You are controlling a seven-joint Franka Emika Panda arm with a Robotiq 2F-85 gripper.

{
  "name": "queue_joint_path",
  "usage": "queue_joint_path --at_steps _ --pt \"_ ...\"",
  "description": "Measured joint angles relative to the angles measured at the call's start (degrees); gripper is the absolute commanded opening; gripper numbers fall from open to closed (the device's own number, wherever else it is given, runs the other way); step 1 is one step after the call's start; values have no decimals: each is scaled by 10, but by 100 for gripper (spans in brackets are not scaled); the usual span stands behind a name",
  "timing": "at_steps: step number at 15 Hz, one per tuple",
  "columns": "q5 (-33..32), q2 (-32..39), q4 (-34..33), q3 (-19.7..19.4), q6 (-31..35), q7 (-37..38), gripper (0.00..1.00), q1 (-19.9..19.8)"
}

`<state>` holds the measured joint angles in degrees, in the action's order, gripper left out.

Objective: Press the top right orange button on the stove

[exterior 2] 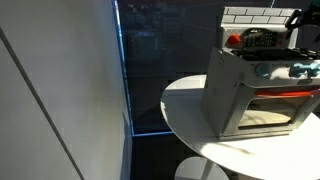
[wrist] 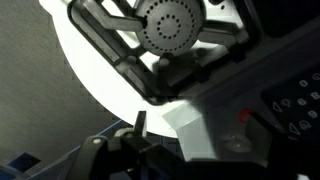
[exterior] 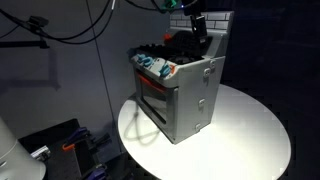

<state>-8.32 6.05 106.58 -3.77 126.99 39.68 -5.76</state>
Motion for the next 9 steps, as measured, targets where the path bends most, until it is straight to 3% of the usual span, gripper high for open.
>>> queue_joint_path --at_steps 9 --pt "0 6 -7 -2 4 0 100 3"
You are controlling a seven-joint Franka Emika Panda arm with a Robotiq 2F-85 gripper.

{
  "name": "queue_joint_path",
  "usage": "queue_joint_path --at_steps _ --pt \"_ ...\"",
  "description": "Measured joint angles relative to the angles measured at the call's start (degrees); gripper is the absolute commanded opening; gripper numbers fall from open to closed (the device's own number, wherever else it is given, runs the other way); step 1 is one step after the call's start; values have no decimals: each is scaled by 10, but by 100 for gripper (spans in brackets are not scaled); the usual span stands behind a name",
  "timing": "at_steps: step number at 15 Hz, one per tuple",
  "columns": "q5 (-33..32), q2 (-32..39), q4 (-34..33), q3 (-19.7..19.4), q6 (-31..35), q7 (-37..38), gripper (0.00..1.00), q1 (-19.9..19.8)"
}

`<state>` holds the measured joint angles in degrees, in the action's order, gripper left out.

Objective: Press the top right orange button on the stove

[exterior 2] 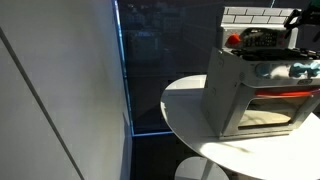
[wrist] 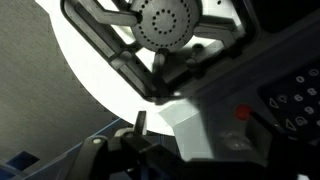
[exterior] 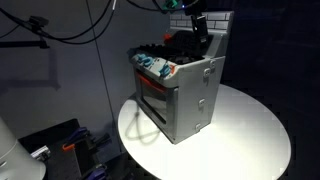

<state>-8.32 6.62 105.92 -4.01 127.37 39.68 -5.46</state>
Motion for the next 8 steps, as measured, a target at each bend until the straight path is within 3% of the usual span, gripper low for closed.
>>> queue_joint_path --at_steps 8 --pt "0 10 -13 -2 0 0 100 1"
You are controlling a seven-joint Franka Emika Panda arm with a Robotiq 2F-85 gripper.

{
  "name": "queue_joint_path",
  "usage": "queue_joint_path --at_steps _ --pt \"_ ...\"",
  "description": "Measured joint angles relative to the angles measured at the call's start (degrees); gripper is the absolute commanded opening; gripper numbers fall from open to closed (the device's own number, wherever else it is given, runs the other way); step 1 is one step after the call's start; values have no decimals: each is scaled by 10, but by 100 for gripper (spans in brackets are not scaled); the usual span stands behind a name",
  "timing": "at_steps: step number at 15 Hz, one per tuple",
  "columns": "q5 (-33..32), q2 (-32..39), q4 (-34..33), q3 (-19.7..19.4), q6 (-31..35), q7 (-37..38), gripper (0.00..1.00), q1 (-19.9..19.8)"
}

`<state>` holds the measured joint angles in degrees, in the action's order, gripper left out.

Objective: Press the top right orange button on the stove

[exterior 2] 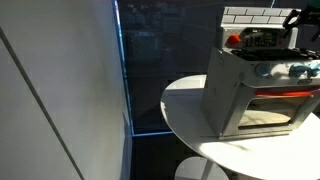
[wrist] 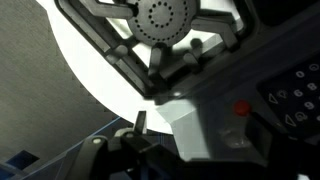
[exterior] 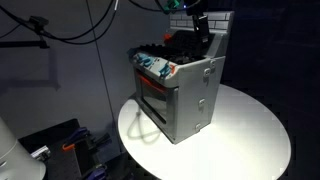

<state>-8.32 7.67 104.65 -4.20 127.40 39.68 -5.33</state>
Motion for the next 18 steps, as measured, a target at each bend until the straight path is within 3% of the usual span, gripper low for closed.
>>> queue_joint_path --at_steps 18 --pt "0 13 -17 -10 -1 6 100 9"
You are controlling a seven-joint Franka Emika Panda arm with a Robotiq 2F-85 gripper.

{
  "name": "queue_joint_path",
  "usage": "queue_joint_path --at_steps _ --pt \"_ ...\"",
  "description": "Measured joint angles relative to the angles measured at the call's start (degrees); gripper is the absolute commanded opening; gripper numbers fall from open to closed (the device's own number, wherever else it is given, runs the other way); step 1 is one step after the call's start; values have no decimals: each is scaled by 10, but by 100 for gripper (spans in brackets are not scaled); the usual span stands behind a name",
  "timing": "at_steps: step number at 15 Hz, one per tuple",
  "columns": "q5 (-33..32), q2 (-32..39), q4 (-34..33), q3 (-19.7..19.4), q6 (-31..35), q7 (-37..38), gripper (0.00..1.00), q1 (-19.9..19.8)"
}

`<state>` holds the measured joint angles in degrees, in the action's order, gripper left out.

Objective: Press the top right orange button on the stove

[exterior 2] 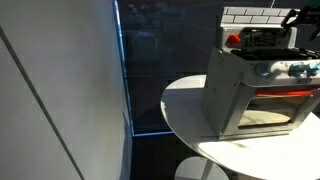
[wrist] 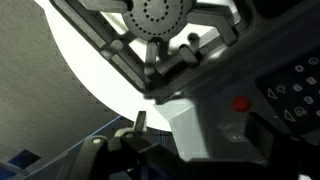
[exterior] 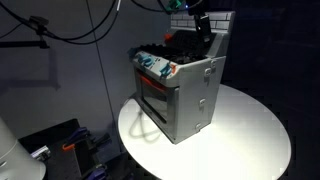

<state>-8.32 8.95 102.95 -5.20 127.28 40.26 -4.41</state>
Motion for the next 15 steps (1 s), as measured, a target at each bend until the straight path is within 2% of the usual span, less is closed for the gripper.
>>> queue_joint_path --at_steps 10,15 --pt "5 -18 2 3 -31 -4 100 15" --pt "26 -38 4 9 -79 -26 100 23"
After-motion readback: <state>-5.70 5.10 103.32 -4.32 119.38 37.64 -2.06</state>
